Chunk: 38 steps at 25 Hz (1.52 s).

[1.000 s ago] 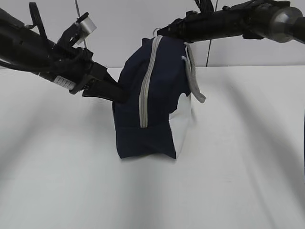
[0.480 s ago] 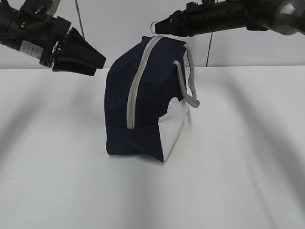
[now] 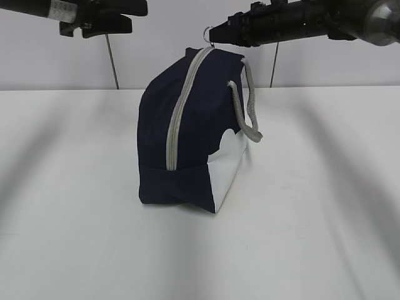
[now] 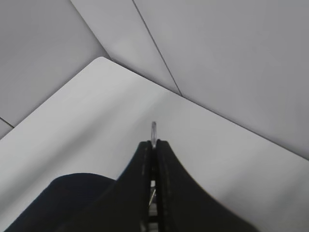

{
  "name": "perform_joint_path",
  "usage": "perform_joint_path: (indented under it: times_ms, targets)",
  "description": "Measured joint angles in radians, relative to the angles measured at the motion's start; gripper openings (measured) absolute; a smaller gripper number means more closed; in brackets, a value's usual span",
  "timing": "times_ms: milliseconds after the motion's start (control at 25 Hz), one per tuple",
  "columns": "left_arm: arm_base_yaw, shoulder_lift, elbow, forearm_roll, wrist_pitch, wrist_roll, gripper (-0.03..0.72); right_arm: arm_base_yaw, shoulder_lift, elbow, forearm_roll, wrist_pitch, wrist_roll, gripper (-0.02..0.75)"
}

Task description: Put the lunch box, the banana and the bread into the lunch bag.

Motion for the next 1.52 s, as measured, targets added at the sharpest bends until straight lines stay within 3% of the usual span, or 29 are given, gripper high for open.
perform_joint_path:
  times_ms: [200, 560, 1000, 1520]
  targets:
    - [-0.056, 0.146, -0.091, -0.014, -0.028, -0.002, 0.417, -0.002, 0.0, 0.0, 0.0, 0.008, 0.002, -0.016]
    - [-0.091, 0.306, -0.227, -0.13, -0.064, -0.003, 0.369, -0.005, 0.0, 0.0, 0.0, 0.011, 0.005, -0.016]
    - [-0.135, 0.334, -0.236, -0.141, -0.106, -0.003, 0.355, -0.009, 0.0, 0.0, 0.0, 0.013, 0.005, -0.016]
    - [-0.14, 0.347, -0.237, -0.136, -0.109, -0.003, 0.308, -0.009, 0.0, 0.0, 0.0, 0.013, 0.005, -0.016]
